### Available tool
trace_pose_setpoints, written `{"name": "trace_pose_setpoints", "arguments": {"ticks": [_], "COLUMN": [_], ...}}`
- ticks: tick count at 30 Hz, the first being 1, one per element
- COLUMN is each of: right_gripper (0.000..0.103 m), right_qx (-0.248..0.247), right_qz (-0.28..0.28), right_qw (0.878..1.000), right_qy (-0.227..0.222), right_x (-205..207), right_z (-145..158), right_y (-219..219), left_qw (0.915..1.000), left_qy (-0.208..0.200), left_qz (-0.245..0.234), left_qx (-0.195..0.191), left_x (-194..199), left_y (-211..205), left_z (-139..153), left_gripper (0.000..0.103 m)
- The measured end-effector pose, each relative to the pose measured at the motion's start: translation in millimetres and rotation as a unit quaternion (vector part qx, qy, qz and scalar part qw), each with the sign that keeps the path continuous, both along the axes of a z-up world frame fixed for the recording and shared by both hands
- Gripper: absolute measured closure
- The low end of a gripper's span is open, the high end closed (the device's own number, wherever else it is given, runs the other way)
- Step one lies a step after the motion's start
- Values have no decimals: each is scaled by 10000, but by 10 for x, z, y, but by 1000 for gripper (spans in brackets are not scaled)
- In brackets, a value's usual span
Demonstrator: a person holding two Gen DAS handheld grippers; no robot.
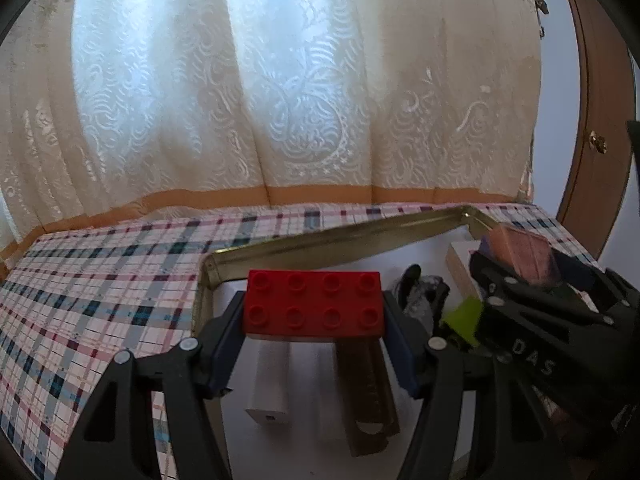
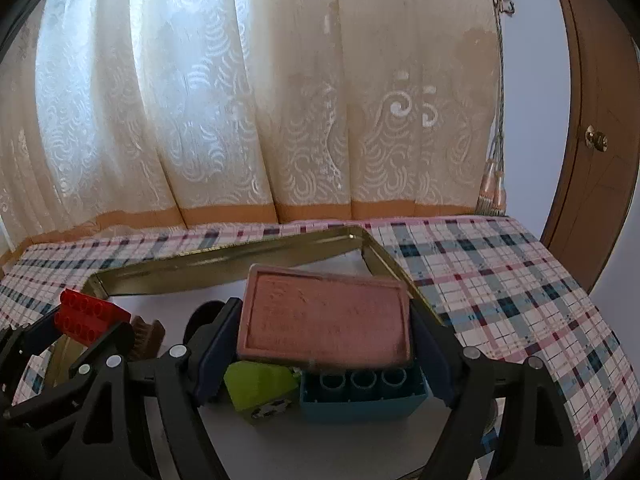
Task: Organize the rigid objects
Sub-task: 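Lower and release the red brick and copper plate into the tray with both tools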
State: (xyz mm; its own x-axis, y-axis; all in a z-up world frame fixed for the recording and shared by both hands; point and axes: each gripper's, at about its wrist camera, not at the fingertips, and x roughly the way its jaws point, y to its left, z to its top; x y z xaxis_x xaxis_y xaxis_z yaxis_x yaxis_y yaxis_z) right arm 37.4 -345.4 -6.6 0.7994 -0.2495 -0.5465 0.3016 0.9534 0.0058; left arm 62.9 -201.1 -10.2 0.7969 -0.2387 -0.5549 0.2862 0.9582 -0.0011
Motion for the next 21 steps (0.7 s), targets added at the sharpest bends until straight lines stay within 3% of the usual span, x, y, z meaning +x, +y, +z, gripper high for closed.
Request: {"name": "trace_pose_setpoints", "arguments": {"ticks": [7,8,9,10,12,15,21], "right_gripper": [20,20,20,20,20,12,11], "right_qx": [-23,-11,-16,-27,-2,283,509], "right_qz": [27,34,1,-36,-82,-71,-194], "right_qw": [9999,9998,9995,9992,9983,9947,9819], "right_qy": [-123,-202,-318,-406,-581,-991,-1811], "right_x": [-48,-75,-121,-154,-215,-326,-497], "right_z": [25,50,85,115,169,224,249], "right_y": [-2,-13,-26,-38,-62,-120,-189], "left_qw": [9997,9997,9995,9992,9985,9986,9973], "left_qy": [178,98,-14,-129,-400,-319,-710], "left_qz": [-94,-118,-131,-161,-220,-286,-63], "left_qx": [126,200,294,331,303,322,179], "left_x": [38,19,-11,-43,-116,-109,-223], "left_y": [-45,-65,-91,-107,-119,-143,-45], "left_z": [-46,-45,-34,-15,5,-16,38], "left_gripper": [37,25,6,0,0,0,0]}}
